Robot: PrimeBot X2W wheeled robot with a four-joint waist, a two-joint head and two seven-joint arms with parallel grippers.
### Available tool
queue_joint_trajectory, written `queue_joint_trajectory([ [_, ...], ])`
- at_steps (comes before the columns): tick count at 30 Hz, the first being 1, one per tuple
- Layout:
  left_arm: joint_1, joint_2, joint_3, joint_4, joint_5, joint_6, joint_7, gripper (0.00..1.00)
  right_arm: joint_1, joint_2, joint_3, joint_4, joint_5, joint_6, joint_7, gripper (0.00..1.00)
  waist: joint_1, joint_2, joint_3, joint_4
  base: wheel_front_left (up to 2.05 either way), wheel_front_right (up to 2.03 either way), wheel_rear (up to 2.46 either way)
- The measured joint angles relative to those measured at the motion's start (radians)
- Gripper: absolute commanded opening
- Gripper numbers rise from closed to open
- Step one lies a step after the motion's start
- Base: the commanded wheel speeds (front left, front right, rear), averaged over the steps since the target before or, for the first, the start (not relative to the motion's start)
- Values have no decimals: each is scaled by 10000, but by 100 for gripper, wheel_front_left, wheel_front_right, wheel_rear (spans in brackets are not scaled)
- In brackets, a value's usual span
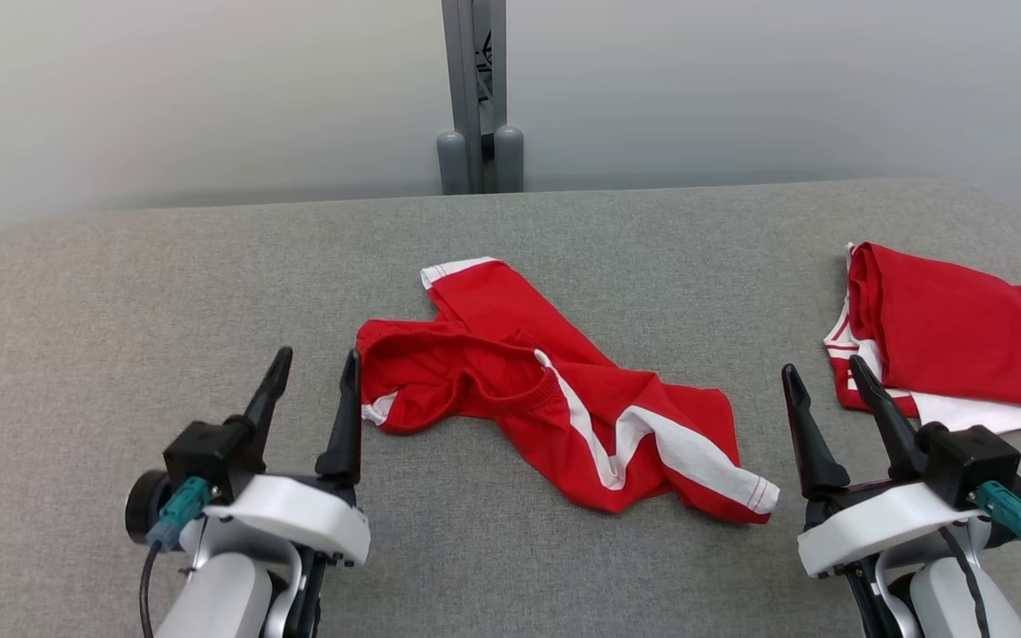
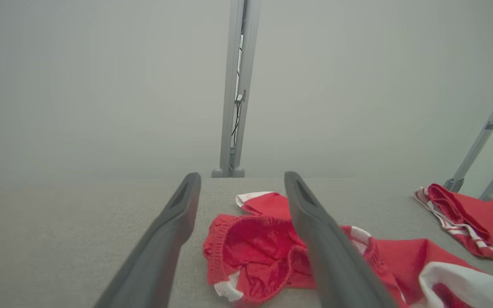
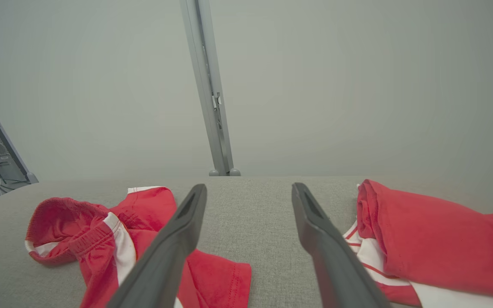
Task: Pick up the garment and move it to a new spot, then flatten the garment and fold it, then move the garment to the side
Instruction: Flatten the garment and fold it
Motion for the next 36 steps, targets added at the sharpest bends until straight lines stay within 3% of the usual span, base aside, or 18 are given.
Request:
queue_joint_trajectory([
  [11, 73, -729, 395, 583, 894, -1030, 0, 100, 7, 82, 58, 46, -96, 0, 0, 100, 0, 0, 60, -315, 0, 0, 0],
  [18, -1068, -951, -798, 2148, 997, -1402, 242, 100, -55, 104, 445, 407, -69, 0, 0, 100, 0, 0, 231, -869, 0, 0, 0],
  [30, -2416, -974, -1714, 3764, 696, -1241, 740, 100, -267, 182, 579, 502, -115, 0, 0, 100, -1, 0, 772, -2045, 0, 0, 0],
  [36, -2730, -972, -1883, 4203, 479, -1001, 993, 100, -302, 209, 464, 474, -98, 0, 0, 100, 0, 0, 996, -2290, 0, 0, 0],
])
